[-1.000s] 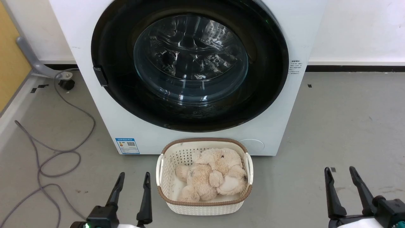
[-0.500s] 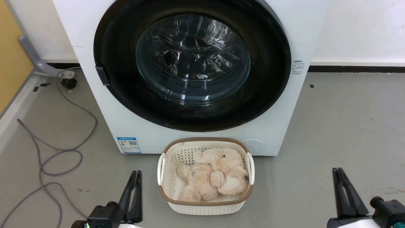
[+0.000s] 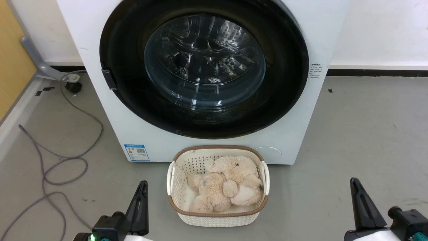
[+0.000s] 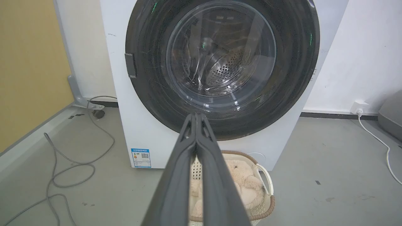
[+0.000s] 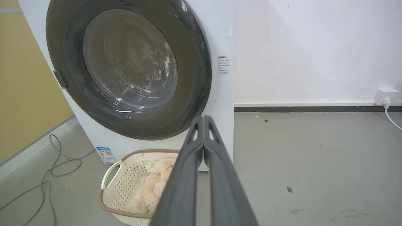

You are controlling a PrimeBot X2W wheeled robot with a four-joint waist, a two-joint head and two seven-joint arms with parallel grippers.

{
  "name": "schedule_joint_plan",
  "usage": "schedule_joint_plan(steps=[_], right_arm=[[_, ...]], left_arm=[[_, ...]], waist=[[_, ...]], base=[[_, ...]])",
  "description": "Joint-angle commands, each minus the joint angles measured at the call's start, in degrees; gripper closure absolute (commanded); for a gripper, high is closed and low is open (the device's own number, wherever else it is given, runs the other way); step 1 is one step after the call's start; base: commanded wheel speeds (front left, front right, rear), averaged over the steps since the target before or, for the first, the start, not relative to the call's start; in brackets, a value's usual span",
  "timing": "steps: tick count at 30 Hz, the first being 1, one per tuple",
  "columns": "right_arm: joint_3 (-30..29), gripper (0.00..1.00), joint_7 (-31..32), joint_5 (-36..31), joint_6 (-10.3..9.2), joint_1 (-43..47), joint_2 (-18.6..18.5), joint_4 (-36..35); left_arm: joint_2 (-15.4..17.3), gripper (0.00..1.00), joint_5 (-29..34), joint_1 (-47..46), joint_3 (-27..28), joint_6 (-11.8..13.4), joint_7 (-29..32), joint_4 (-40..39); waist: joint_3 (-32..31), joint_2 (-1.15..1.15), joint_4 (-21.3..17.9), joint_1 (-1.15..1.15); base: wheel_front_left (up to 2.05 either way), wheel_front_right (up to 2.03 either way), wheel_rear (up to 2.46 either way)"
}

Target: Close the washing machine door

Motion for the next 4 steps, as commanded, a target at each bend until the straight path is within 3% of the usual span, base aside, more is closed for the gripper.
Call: schedule_joint_plan(steps=[1,4], right_arm=[[0.19,1.00,0.44,-0.57,-0.01,-0.66,0.07,-0.29],[0.28,1.00,0.74,-0.77,-0.01,-0.79,0.08,-0.35]], left_arm=[[0.01,1.00,0.61,-0.63,0.38,-0.09,0.36,-0.27],[0.01,1.00,0.82,-0.75,0.54,-0.11,0.71,-0.33]], waist=[[0.02,0.00,0.03,0.00],[0.04,0.00,0.06,0.00]], base=[[0.00,0.00,0.00],[0.00,0.00,0.00]])
